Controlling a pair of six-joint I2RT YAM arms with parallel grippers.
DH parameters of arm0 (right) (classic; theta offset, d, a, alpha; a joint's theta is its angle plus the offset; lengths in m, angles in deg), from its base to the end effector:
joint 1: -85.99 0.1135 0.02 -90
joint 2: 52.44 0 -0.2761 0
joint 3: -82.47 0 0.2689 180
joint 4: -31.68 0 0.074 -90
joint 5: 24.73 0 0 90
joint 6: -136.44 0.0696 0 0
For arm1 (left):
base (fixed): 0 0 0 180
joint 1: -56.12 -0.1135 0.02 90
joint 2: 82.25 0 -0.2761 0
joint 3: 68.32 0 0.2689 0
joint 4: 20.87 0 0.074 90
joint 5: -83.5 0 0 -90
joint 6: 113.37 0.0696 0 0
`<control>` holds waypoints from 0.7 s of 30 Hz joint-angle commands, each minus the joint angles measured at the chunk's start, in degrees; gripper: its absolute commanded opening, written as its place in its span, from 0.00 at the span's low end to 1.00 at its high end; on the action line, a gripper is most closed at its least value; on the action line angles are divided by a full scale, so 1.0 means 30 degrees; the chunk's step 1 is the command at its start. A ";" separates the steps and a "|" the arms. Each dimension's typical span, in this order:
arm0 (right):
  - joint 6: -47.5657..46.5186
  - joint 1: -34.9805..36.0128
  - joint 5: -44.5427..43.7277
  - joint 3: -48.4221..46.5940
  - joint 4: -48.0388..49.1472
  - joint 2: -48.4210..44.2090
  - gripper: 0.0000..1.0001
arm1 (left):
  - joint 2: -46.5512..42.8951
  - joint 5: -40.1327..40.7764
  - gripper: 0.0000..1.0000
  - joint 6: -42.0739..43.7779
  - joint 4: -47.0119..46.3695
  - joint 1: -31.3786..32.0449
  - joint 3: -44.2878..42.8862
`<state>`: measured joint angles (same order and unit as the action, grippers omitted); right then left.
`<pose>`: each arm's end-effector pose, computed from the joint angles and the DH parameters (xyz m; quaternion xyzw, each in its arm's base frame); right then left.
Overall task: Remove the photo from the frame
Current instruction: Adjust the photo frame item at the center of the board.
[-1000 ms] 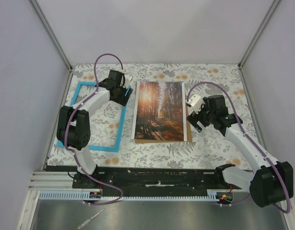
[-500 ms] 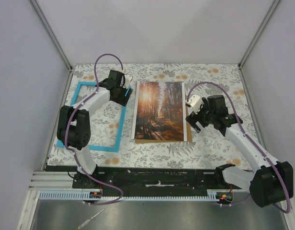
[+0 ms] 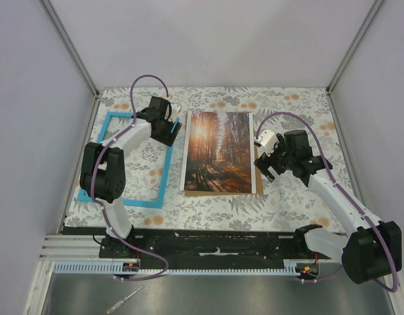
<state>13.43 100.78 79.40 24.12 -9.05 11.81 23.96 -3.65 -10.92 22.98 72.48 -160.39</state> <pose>0.2516 0.0840 0.2317 -0.4152 0.8247 0.0548 0.3802 0.4173 -0.1189 0.1912 0.2324 0.9324 0.0145 0.2763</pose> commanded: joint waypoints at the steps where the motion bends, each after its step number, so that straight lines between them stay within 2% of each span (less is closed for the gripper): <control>1: 0.0165 0.0022 0.0124 -0.0641 0.0460 -0.0088 0.98 | -0.0277 -0.0131 0.79 -0.0370 -0.0300 -0.0209 -0.0385; 16: 0.0253 0.0022 -0.0170 -0.0582 0.0724 0.1143 0.98 | -0.0747 -0.0863 0.80 -0.0546 -0.0213 -0.0854 -0.0385; 21: 0.0339 -0.0007 0.0504 -0.0377 0.0724 0.0792 0.98 | 0.0188 -0.1333 0.80 -0.0428 0.0576 -0.0854 -0.1524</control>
<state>13.67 100.78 79.03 24.12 -8.61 15.51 23.96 -5.70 -10.92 23.42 70.01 -160.54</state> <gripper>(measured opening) 0.980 0.795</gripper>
